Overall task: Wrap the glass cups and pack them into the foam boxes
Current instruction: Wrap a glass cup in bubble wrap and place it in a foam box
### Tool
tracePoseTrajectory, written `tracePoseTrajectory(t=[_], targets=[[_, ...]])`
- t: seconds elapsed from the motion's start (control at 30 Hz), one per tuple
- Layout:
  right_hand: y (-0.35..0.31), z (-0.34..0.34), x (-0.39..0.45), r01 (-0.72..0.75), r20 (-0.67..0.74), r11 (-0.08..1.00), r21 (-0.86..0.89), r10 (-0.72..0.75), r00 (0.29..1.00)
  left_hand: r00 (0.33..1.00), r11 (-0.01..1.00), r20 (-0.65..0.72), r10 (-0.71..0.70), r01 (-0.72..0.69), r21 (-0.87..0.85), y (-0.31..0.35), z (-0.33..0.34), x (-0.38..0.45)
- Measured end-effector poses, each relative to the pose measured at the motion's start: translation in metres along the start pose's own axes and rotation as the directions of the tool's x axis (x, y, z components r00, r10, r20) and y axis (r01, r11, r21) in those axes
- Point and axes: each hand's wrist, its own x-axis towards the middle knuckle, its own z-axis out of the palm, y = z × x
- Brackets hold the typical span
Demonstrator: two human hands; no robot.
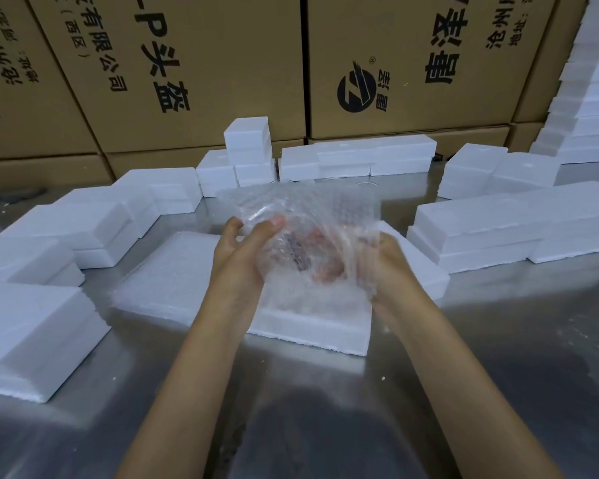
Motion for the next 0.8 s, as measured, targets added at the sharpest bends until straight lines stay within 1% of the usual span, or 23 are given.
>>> tracePoseTrajectory(t=[0.03, 0.1, 0.13, 0.17, 0.2, 0.23, 0.27, 0.3, 0.33, 0.37, 0.4, 0.43, 0.5, 0.57, 0.63, 0.7, 0.73, 0.77, 0.8], targets=[[-0.004, -0.002, 0.001, 0.114, -0.059, 0.993, 0.001, -0.114, 0.992, 1.0, 0.996, -0.007, -0.003, 0.002, -0.086, 0.002, -0.002, 0.001], [-0.007, -0.011, 0.005, 0.282, -0.188, 0.959, 0.028, -0.272, 0.944, 1.0, 0.976, 0.022, -0.015, 0.02, -0.216, 0.006, -0.006, 0.002], [-0.005, -0.015, 0.006, 0.327, -0.246, 0.945, 0.0, -0.317, 0.916, 0.999, 0.965, 0.033, -0.022, 0.03, -0.261, 0.007, -0.009, 0.002], [-0.003, -0.019, 0.009, 0.325, -0.288, 0.944, -0.054, -0.326, 0.901, 0.999, 0.953, 0.037, -0.025, 0.035, -0.3, 0.008, -0.011, 0.002], [-0.001, -0.019, 0.01, 0.291, -0.303, 0.95, -0.112, -0.311, 0.901, 0.999, 0.942, 0.039, -0.022, 0.034, -0.334, 0.009, -0.012, 0.002], [0.0, -0.019, 0.01, 0.242, -0.263, 0.958, -0.152, -0.276, 0.925, 0.999, 0.93, 0.044, -0.014, 0.03, -0.368, 0.008, -0.013, 0.002], [0.0, -0.017, 0.011, 0.192, -0.16, 0.966, -0.173, -0.22, 0.962, 0.999, 0.919, 0.052, -0.004, 0.024, -0.395, 0.008, -0.013, 0.003], [0.001, -0.014, 0.01, 0.145, -0.012, 0.969, -0.2, -0.151, 0.988, 0.998, 0.914, 0.064, 0.009, 0.017, -0.405, 0.008, -0.012, 0.004], [0.003, -0.01, 0.007, 0.101, 0.134, 0.968, -0.23, -0.071, 0.988, 0.996, 0.918, 0.082, 0.028, 0.007, -0.397, 0.007, -0.011, 0.004], [0.005, -0.006, 0.004, 0.081, 0.24, 0.965, -0.25, -0.019, 0.971, 0.993, 0.926, 0.107, 0.05, -0.006, -0.377, 0.005, -0.01, 0.004], [0.007, 0.0, 0.002, 0.081, 0.281, 0.966, -0.247, -0.009, 0.96, 0.988, 0.935, 0.136, 0.069, -0.016, -0.355, 0.004, -0.008, 0.004], [0.009, 0.005, 0.0, 0.094, 0.268, 0.97, -0.222, -0.032, 0.963, 0.984, 0.944, 0.164, 0.074, -0.016, -0.33, 0.003, -0.007, 0.003], [0.007, 0.01, -0.001, 0.098, 0.143, 0.987, -0.127, -0.08, 0.986, 0.979, 0.969, 0.199, 0.038, 0.013, -0.248, 0.003, -0.005, 0.003], [0.003, 0.008, -0.002, 0.071, 0.026, 0.995, -0.067, -0.07, 0.997, 0.981, 0.995, 0.195, -0.011, 0.03, -0.092, 0.005, -0.007, 0.001], [-0.002, 0.003, -0.003, 0.065, -0.02, 0.993, -0.102, -0.068, 0.998, 0.98, 0.992, 0.196, -0.012, -0.012, 0.123, 0.011, -0.012, -0.002], [-0.006, -0.001, -0.005, 0.107, -0.023, 0.978, -0.18, -0.113, 0.993, 0.962, 0.927, 0.275, -0.003, -0.101, 0.362, 0.019, -0.017, -0.007], [-0.008, -0.001, -0.007, 0.126, -0.012, 0.971, -0.202, -0.131, 0.991, 0.945, 0.893, 0.327, -0.01, -0.139, 0.428, 0.021, -0.02, -0.011], [-0.01, -0.001, -0.009, 0.141, 0.004, 0.963, -0.228, -0.144, 0.99, 0.935, 0.875, 0.355, -0.02, -0.156, 0.459, 0.023, -0.023, -0.016], [-0.011, -0.003, -0.011, 0.153, 0.025, 0.95, -0.272, -0.152, 0.988, 0.935, 0.867, 0.355, -0.028, -0.154, 0.474, 0.023, -0.024, -0.021]])
